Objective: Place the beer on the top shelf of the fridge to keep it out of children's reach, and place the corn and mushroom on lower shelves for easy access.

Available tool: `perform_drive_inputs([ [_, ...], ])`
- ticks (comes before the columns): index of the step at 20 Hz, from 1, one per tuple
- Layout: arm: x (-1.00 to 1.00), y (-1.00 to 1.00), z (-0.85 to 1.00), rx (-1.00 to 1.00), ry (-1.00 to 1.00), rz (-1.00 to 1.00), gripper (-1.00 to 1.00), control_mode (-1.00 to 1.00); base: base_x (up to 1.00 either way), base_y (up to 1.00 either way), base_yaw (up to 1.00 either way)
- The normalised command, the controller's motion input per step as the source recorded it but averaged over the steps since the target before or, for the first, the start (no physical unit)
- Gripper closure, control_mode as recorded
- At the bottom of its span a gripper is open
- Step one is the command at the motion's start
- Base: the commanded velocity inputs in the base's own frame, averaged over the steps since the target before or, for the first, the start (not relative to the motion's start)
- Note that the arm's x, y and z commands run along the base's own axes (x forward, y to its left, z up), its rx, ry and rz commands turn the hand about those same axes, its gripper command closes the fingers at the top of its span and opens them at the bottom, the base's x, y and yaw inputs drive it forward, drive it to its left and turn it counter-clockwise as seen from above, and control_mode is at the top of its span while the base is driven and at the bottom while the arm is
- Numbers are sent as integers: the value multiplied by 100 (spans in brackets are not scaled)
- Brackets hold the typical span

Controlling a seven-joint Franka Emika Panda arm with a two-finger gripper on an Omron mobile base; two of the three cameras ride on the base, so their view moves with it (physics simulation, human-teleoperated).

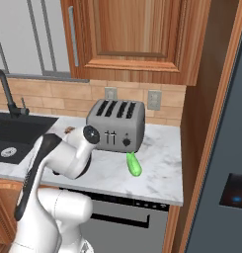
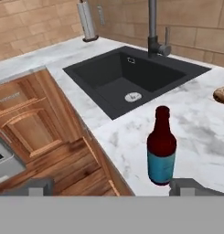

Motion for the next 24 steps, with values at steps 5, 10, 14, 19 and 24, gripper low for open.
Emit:
perform_drive_inputs([
  [5, 19, 11, -13, 12, -10, 13, -100, -100, 0, 0, 0],
  [10, 17, 7, -7, 13, -9, 10, -100, -100, 0, 0, 0],
  [14, 13, 6, -2, 13, -8, 9, -100, -100, 0, 0, 0],
  [19, 22, 2, 0, 13, -3, 5, -100, -100, 0, 0, 0],
  [24, 26, 9, -1, 10, 0, 3, -100, -100, 0, 0, 0],
])
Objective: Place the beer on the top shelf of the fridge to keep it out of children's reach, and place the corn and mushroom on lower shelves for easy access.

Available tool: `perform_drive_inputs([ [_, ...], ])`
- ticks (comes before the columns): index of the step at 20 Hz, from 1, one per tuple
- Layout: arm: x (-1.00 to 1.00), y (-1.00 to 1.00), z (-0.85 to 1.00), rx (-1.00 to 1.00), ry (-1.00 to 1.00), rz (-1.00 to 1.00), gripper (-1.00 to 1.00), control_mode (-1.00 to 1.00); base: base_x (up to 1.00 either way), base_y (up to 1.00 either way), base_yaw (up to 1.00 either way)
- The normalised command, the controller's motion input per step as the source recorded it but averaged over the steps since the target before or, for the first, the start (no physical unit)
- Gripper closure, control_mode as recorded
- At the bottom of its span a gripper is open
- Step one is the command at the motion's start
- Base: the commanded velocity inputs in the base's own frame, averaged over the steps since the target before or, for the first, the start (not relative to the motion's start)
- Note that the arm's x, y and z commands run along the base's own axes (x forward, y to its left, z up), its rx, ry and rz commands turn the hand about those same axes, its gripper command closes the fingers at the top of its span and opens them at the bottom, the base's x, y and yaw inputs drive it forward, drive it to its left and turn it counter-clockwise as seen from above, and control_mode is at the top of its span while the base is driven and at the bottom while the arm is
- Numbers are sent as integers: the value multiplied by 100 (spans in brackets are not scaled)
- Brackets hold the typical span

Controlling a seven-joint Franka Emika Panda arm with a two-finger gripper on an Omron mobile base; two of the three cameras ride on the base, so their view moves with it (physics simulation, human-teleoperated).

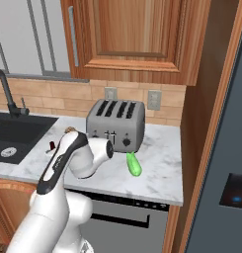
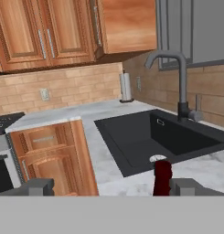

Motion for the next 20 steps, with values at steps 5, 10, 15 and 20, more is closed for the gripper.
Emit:
perform_drive_inputs([
  [5, 27, 19, -12, 2, 0, 2, -100, -100, 0, 0, 0],
  [10, 25, 20, -16, 0, 0, 2, -100, -100, 0, 0, 0],
  [15, 21, 17, -18, 0, 0, 1, -100, -100, 0, 0, 0],
  [20, 12, 2, -14, 0, 0, 0, -100, -100, 0, 0, 0],
])
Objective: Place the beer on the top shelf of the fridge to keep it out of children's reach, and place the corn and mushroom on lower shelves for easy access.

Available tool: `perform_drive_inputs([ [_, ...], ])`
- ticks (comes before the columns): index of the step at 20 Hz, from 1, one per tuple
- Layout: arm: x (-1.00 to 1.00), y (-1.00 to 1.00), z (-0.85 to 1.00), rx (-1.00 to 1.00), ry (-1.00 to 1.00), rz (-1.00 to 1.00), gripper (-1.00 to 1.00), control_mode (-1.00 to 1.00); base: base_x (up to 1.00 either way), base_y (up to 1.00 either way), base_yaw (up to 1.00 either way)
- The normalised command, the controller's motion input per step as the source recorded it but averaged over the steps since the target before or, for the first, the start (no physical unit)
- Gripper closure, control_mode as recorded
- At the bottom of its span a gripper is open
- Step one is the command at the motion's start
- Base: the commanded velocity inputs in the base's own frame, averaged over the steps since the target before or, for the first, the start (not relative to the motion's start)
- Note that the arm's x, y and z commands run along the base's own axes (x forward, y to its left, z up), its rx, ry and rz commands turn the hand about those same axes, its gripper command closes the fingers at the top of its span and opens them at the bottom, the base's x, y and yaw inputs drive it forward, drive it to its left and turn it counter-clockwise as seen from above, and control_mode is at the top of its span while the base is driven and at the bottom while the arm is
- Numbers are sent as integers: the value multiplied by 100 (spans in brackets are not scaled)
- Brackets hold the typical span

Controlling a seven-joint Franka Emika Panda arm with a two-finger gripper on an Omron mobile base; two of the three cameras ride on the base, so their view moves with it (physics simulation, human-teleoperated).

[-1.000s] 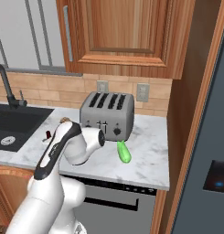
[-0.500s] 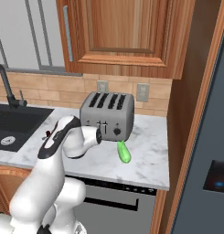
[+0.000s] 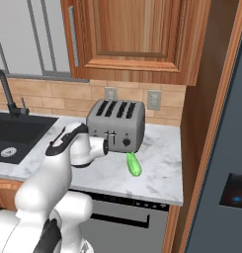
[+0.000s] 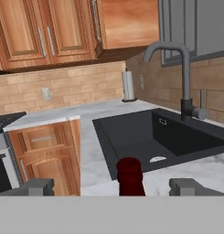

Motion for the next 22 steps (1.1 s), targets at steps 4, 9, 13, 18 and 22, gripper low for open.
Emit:
perform_drive_inputs([
  [4, 9, 0, -12, 0, 0, 0, -100, -100, 0, 0, 0],
  [9, 8, 0, -15, 0, 0, 0, -100, -100, 0, 0, 0],
  [13, 4, 4, -13, 0, 0, 0, -100, -100, 0, 0, 0],
  [18, 0, 4, -6, 0, 0, 0, -100, -100, 0, 0, 0],
  [22, 0, 8, 0, 0, 0, 0, -100, -100, 0, 0, 0],
])
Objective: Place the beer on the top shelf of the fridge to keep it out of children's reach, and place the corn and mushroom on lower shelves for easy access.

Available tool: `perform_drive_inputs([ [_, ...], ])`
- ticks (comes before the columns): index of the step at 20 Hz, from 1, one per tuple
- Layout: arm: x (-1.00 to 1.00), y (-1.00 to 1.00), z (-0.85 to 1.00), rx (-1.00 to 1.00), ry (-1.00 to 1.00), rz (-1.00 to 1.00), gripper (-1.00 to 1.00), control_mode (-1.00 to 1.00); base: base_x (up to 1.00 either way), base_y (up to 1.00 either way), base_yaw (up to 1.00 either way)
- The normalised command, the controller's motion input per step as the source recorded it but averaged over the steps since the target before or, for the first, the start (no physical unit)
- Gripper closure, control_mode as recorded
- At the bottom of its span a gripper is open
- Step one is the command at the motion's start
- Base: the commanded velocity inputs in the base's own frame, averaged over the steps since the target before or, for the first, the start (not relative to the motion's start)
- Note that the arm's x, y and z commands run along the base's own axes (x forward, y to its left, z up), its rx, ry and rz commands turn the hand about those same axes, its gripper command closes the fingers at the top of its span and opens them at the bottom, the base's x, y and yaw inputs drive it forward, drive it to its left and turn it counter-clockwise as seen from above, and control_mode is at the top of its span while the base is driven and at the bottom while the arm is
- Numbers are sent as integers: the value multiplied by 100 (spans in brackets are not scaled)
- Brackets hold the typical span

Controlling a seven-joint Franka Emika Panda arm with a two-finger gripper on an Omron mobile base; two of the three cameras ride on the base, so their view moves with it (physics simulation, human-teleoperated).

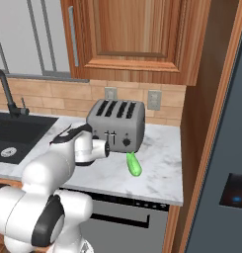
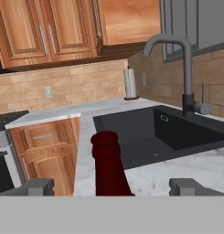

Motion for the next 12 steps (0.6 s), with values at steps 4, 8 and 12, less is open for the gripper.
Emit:
perform_drive_inputs([
  [4, 0, 10, 0, 0, 0, 0, -100, -100, 0, 0, 0],
  [8, 0, 12, -1, 0, 0, 0, -100, -100, 0, 0, 0],
  [12, 0, 13, -1, 0, 0, 0, -100, -100, 0, 0, 0],
])
